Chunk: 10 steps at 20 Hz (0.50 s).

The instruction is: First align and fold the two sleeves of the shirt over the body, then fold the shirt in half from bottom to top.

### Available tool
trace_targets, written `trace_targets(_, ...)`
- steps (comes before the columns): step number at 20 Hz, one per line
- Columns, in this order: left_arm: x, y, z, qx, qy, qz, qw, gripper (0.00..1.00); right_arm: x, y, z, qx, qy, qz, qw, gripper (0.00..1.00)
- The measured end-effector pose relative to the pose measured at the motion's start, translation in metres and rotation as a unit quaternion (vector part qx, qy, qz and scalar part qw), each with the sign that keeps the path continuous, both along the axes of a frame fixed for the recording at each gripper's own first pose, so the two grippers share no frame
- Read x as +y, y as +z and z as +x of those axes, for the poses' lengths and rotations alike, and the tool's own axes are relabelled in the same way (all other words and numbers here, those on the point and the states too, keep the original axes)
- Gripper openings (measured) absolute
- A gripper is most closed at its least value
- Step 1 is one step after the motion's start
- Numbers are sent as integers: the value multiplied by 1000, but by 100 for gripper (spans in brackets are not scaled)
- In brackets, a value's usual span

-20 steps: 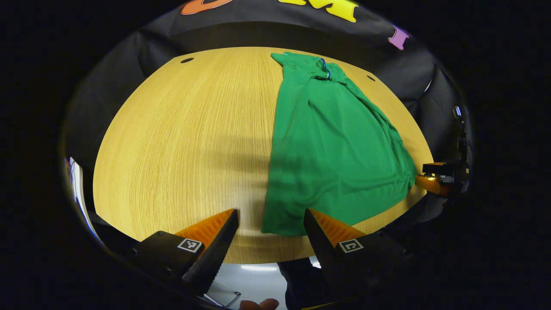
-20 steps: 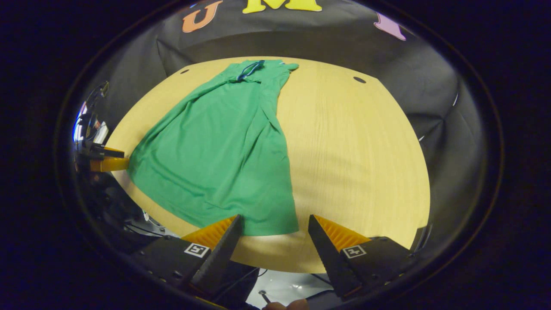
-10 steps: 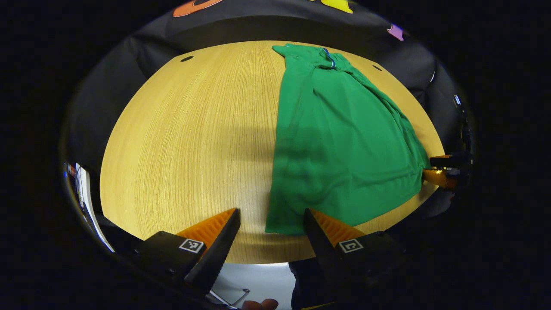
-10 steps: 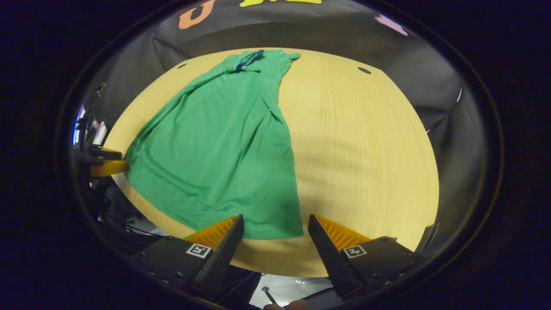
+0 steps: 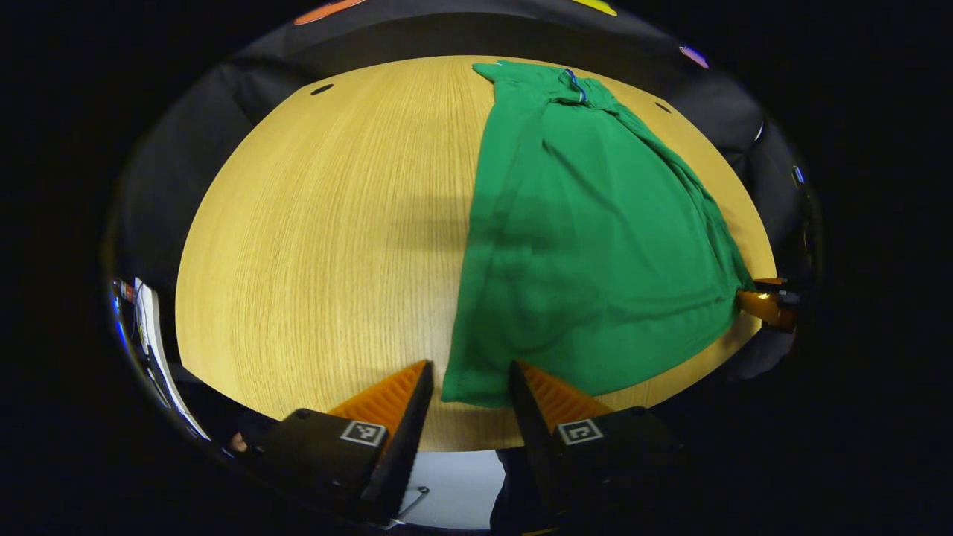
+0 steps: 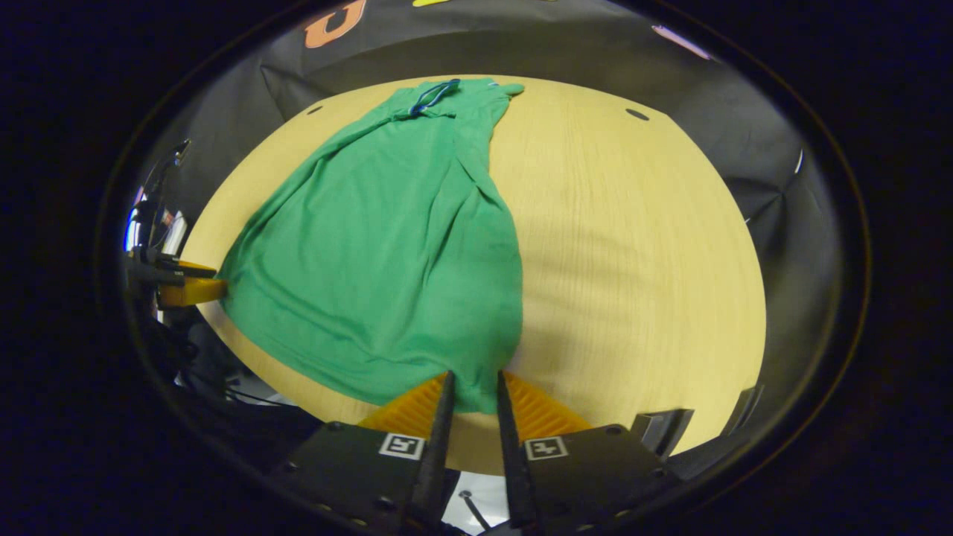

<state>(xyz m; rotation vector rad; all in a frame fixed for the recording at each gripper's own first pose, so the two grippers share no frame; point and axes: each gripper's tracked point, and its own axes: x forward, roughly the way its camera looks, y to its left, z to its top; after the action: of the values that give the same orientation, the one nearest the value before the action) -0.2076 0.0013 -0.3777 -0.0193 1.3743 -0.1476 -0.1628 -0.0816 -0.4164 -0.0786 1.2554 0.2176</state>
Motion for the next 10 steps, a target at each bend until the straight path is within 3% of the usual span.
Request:
trace_targets(1,-3,0,1,0,-5,-3,1000,51,3,-2,-2,4,-1,5,1000,27)
trace_targets(3,-9,-1,1,2,-8,-13,1000,34,2,-1,-2,5,1,3,1000,8)
trace_targets(5,-12,2,0,9,-13,-24,1000,13,3,0,-1,6,-1,7,1000,5)
trace_targets(6,-13,0,-1,12,-11,-29,999,11,3,3,-2,5,0,7,1000,1)
trace_targets(10,-24,7,-6,30,30,-81,996,4,3,5,-2,10,0,13,1000,0)
